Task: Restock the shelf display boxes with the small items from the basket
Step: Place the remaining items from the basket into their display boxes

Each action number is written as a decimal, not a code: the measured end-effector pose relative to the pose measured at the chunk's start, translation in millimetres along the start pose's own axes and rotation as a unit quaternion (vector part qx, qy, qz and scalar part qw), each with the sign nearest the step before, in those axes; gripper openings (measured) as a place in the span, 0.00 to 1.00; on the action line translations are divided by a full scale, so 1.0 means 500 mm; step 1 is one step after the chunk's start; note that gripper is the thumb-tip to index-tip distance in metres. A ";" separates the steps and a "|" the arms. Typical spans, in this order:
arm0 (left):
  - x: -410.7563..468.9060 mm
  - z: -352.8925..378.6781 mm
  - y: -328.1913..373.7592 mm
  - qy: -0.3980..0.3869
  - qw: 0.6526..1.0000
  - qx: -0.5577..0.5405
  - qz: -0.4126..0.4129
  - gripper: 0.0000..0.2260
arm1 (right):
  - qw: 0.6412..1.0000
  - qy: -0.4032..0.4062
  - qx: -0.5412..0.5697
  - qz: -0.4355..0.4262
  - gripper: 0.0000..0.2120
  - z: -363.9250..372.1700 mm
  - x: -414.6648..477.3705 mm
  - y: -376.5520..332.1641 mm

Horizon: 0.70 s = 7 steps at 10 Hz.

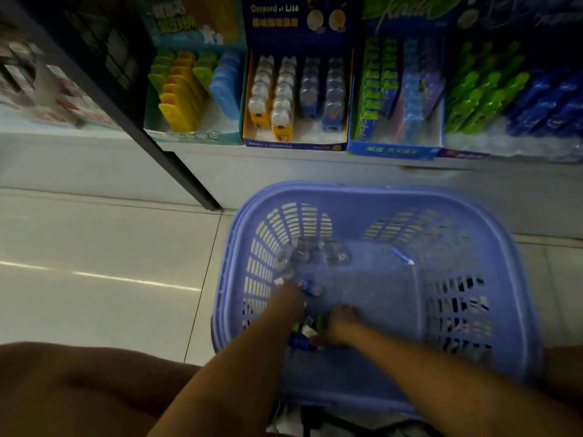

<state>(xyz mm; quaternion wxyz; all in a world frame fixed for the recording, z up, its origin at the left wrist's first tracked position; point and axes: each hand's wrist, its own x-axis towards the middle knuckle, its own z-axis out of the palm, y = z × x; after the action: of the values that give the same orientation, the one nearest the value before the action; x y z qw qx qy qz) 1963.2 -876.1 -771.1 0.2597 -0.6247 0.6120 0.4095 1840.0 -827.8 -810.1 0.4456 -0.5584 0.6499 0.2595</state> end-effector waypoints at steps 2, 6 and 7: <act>0.027 0.018 0.008 0.003 1.000 0.020 -0.010 0.19 | 0.998 -0.047 -0.024 0.029 0.43 0.001 0.006 -0.015; 0.024 -0.055 0.040 -0.062 0.936 -0.332 -0.101 0.17 | 0.998 0.025 -0.023 -0.059 0.18 0.023 -0.012 -0.039; 0.025 -0.079 0.030 -0.074 0.920 -0.375 -0.085 0.15 | 0.992 0.068 -0.065 -0.082 0.17 0.017 -0.011 -0.042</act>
<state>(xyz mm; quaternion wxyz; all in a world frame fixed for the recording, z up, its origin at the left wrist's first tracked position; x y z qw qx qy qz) 1955.0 -917.3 -757.8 0.0848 -0.6938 0.3366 0.6309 1862.3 -822.9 -806.2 0.3831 -0.6539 0.6124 0.2251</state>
